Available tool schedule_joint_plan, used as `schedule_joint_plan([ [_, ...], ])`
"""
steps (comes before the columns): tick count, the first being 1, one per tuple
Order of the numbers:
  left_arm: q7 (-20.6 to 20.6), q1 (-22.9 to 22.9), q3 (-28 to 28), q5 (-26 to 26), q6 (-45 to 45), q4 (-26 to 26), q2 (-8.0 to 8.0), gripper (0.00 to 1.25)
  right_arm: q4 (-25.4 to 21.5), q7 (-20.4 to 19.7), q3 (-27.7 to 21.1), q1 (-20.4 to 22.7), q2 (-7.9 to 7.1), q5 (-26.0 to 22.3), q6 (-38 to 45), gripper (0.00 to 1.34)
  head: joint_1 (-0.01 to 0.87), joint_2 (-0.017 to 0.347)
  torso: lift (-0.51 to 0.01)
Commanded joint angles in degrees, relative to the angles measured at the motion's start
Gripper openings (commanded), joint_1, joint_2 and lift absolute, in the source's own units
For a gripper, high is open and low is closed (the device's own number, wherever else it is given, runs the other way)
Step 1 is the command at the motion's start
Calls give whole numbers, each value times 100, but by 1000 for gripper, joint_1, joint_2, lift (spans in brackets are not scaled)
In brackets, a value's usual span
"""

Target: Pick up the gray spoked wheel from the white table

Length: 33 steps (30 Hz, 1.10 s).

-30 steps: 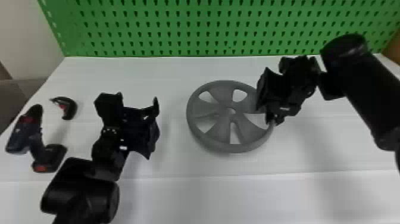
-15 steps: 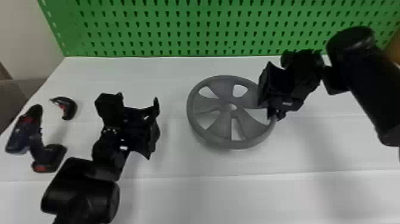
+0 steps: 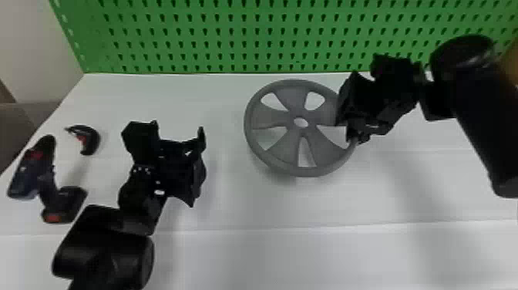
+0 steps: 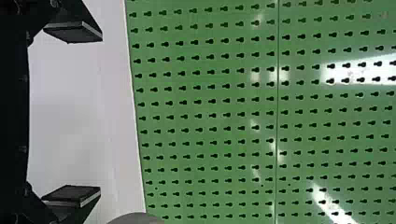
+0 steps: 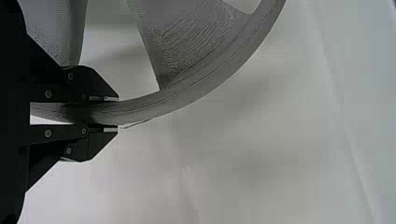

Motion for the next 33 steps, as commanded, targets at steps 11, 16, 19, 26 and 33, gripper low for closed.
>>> schedule_joint_plan([
  [11,0,80,123,55,-1,-88,0,1120,-2346,593,-693,1351,142,1034,-1010,155,767,35,-107],
  [16,0,115,193,73,-1,-149,0,1120,-2908,1577,-702,1782,300,2177,-1520,155,767,35,-107],
  [19,0,133,211,73,-1,-185,9,1120,-3022,2166,-684,1949,361,2695,-1775,157,767,35,-107],
  [26,0,159,272,99,-10,-255,0,1120,-3119,3273,-737,2388,546,3715,-2645,160,767,35,-107],
  [33,0,177,334,108,-10,-308,0,1120,-3110,4029,-711,2801,599,4603,-3744,164,767,35,-107],
])
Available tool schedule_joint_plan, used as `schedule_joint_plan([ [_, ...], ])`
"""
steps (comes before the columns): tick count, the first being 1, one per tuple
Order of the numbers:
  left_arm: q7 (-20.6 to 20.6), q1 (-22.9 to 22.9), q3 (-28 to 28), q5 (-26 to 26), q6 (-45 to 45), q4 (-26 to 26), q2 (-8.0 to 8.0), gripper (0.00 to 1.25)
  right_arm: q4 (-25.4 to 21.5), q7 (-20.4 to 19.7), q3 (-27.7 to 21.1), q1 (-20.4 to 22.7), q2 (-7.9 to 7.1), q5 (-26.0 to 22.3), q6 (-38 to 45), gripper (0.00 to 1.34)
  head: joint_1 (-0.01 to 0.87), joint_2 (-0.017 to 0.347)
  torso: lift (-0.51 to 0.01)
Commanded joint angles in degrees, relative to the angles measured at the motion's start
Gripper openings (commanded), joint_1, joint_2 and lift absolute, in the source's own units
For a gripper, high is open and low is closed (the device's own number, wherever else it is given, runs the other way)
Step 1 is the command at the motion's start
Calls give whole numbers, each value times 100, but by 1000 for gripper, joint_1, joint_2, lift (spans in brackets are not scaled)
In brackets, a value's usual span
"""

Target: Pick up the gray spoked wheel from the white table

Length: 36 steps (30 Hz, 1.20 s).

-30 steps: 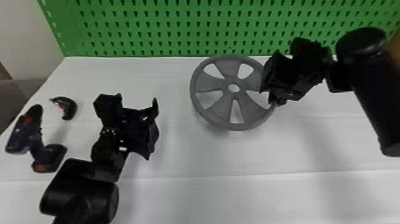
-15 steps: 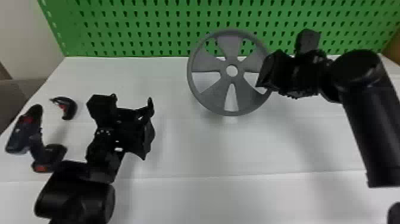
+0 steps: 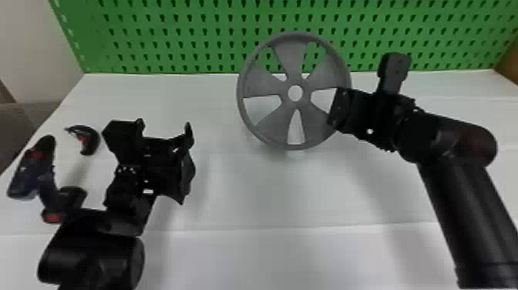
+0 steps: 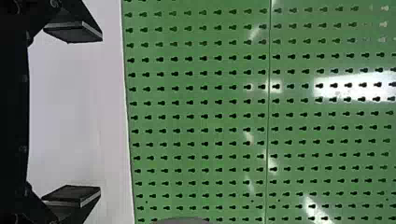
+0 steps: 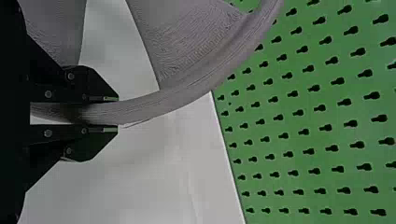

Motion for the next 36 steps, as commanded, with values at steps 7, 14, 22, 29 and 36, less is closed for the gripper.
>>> schedule_joint_plan([
  [7,0,27,65,17,-2,-51,0,1120,6,453,-62,653,126,879,-1773,169,767,35,-107],
  [14,0,27,109,35,-20,-69,0,1120,6,532,26,1049,240,1327,-3064,169,767,35,-107],
  [22,0,36,118,97,-20,-77,0,1120,68,532,281,1304,214,1785,-4154,169,767,35,-107],
  [29,0,45,118,184,-55,-77,0,1120,199,523,307,1462,293,2127,-4734,169,767,35,-107],
  [36,0,45,92,316,-72,-77,0,1120,331,523,307,1611,390,2250,-5235,169,767,35,-107],
])
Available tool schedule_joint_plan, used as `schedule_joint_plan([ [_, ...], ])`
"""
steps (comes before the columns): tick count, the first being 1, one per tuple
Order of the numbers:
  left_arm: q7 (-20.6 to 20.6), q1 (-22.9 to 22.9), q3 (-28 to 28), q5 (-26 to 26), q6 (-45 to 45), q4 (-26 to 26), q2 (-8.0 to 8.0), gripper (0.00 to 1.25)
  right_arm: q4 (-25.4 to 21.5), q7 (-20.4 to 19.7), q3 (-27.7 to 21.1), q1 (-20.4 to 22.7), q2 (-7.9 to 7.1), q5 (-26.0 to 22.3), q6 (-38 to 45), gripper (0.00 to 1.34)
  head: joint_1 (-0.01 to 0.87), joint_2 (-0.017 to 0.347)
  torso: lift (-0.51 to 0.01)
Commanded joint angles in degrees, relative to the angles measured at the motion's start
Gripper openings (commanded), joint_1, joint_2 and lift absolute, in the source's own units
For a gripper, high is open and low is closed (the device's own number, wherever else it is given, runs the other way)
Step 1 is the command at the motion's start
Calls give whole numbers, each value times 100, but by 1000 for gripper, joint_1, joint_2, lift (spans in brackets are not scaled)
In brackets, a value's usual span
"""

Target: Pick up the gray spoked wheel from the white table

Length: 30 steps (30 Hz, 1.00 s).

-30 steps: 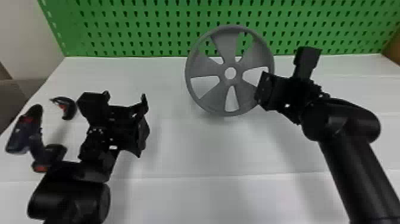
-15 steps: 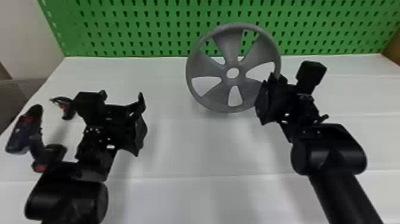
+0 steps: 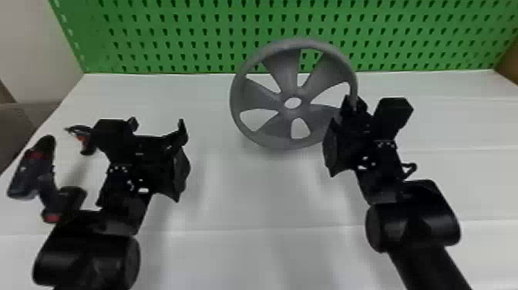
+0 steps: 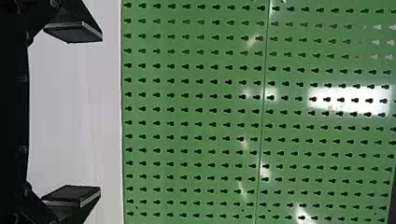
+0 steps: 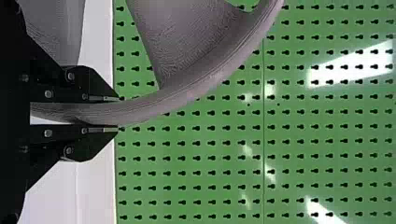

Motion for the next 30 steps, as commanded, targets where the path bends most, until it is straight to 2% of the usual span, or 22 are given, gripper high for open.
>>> schedule_joint_plan([
  [1,-4,1,-18,44,-12,0,0,1120,115,0,-20,105,67,43,-383,169,767,35,-107],
  [11,-4,1,-18,79,-12,0,0,1120,256,0,-11,158,129,-45,-621,169,767,35,-107],
  [30,-4,-8,-36,70,-12,0,0,1120,256,0,15,158,111,-150,-506,176,767,35,-107],
])
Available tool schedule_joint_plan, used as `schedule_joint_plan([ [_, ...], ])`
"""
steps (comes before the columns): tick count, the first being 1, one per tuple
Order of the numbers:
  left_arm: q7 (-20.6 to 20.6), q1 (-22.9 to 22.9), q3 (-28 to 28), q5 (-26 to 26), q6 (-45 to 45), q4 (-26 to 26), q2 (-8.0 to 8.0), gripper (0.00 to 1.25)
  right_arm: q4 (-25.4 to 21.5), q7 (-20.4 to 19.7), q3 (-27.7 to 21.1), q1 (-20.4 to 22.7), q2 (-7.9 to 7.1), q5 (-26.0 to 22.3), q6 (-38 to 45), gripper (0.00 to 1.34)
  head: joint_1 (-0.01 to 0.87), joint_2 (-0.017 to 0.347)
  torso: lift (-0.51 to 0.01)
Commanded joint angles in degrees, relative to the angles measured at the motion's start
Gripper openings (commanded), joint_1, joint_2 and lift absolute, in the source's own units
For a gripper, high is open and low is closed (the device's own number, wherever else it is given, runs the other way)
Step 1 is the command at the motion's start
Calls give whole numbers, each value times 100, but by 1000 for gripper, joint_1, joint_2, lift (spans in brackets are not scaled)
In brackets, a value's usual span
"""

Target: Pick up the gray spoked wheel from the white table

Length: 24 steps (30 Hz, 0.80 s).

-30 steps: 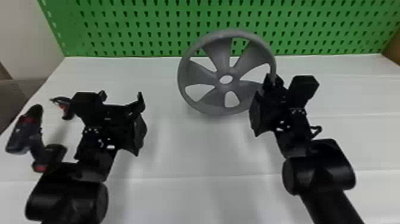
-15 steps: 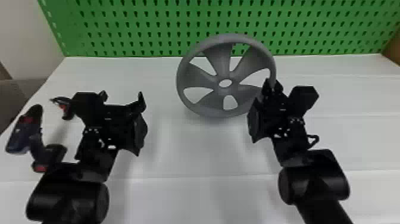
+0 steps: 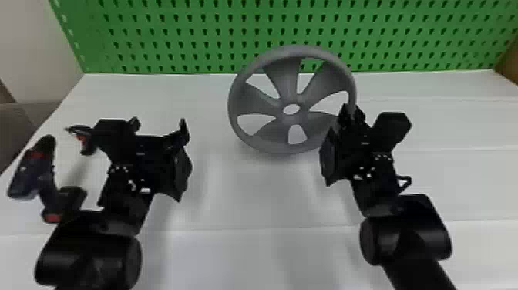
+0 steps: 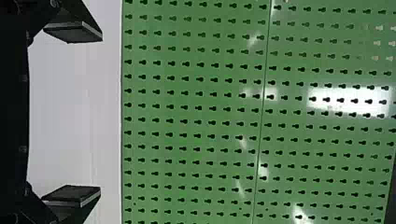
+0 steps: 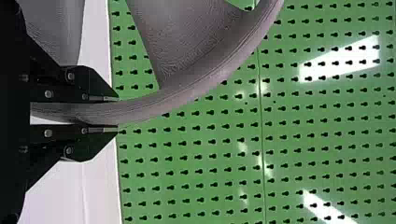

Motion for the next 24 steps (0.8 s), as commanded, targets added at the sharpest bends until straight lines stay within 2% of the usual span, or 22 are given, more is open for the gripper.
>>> schedule_joint_plan([
  [1,9,0,2,-24,0,0,0,1120,-1,0,6,8,-6,-6,19,176,767,35,-107],
  [15,18,-18,72,-191,0,0,-9,1120,-1,0,32,8,-6,-41,107,176,767,35,-107],
  [24,211,-18,10,-209,0,0,-9,1120,-1,0,24,17,-6,-68,116,176,767,35,-107],
])
